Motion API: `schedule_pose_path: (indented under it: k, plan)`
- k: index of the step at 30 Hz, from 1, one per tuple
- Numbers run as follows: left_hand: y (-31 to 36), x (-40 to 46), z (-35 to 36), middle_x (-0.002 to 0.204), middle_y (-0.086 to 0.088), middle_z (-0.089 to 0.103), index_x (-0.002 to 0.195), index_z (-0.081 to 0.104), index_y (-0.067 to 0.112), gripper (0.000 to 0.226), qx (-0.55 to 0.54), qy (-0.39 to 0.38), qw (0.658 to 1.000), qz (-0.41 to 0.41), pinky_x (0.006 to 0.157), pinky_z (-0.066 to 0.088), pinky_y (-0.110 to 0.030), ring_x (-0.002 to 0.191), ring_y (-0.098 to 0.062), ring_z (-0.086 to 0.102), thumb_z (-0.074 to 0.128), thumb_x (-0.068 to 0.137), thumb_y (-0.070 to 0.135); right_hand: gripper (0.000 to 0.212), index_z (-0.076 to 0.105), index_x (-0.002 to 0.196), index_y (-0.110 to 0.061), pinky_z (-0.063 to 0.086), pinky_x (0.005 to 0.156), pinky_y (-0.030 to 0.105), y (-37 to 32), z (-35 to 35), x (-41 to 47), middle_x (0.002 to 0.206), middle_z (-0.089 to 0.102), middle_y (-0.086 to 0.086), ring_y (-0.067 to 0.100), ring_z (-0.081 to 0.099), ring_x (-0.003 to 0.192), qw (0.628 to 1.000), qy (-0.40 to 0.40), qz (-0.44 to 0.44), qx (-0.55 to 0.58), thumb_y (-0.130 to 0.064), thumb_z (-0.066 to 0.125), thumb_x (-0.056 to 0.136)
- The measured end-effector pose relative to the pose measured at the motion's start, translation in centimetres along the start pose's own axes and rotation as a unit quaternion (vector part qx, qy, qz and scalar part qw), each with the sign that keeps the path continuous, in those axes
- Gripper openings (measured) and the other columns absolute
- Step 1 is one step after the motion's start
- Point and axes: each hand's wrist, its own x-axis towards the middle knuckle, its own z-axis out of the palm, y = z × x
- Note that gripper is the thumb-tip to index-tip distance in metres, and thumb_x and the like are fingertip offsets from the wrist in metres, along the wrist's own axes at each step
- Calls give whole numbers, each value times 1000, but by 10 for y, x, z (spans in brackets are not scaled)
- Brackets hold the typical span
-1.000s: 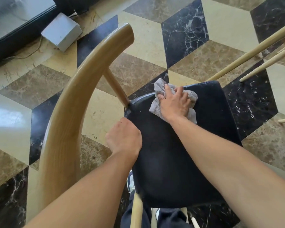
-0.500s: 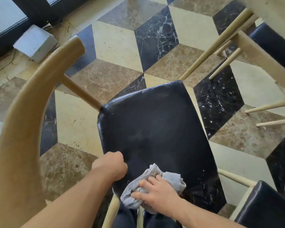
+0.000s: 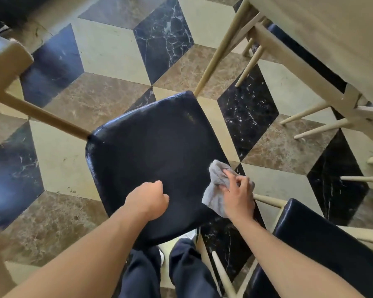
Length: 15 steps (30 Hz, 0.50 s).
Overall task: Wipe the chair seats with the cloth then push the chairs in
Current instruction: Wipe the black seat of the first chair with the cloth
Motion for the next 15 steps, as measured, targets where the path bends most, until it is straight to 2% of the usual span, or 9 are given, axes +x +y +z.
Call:
schedule_pose_path:
  k: [3, 6, 8, 10, 12, 14, 15]
  plan:
    - [16, -5, 17, 96, -2, 59, 92, 50, 15, 18, -35, -9, 999, 15, 67, 41, -33, 86, -25, 56, 42, 90, 30, 45, 47, 141, -33, 51, 84, 39, -9, 10, -12, 126, 36, 4, 27, 43, 110, 976, 54, 152, 143, -37, 60, 98]
    - [21, -18, 29, 96, -3, 61, 95, 54, 14, 20, -52, -17, 998, 12, 69, 42, -33, 87, -26, 57, 43, 90, 30, 42, 43, 141, -31, 47, 74, 27, -29, 24, -55, 120, 30, 1, 17, 49, 94, 946, 41, 221, 233, -28, 56, 101]
    - [16, -28, 34, 91, -2, 60, 95, 55, 13, 21, -49, -27, 998, 6, 68, 43, -32, 83, -24, 56, 44, 90, 30, 41, 41, 139, -33, 49, 74, 26, -44, 38, -95, 120, 32, 0, 16, 54, 89, 944, -26, 209, 254, -25, 56, 101]
    - [7, -37, 36, 85, 1, 57, 93, 56, 13, 20, -45, -33, 998, 7, 65, 42, -31, 78, -21, 55, 46, 90, 30, 40, 44, 137, -34, 51, 86, 29, -58, 48, -130, 122, 37, 0, 19, 56, 99, 939, -107, 170, 278, -25, 57, 100]
    - [0, -46, 34, 81, 2, 57, 88, 55, 15, 17, -36, -32, 999, 14, 61, 39, -30, 72, -17, 53, 47, 90, 30, 36, 48, 135, -35, 46, 94, 25, -68, 47, -153, 125, 44, -2, 13, 52, 109, 913, -164, 155, 339, -26, 56, 100]
    - [-3, -55, 29, 82, 2, 58, 86, 54, 17, 16, -31, -26, 999, 19, 59, 37, -31, 72, -17, 53, 47, 90, 31, 29, 50, 127, -39, 43, 90, 18, -76, 35, -163, 124, 50, -5, 7, 53, 109, 887, -178, 162, 394, -27, 54, 101]
    - [-3, -62, 25, 84, 0, 59, 87, 55, 17, 17, -31, -22, 999, 22, 61, 38, -31, 75, -19, 54, 47, 90, 31, 28, 50, 126, -38, 44, 91, 20, -78, 27, -167, 125, 53, -4, 10, 54, 111, 884, -161, 166, 406, -27, 54, 100]
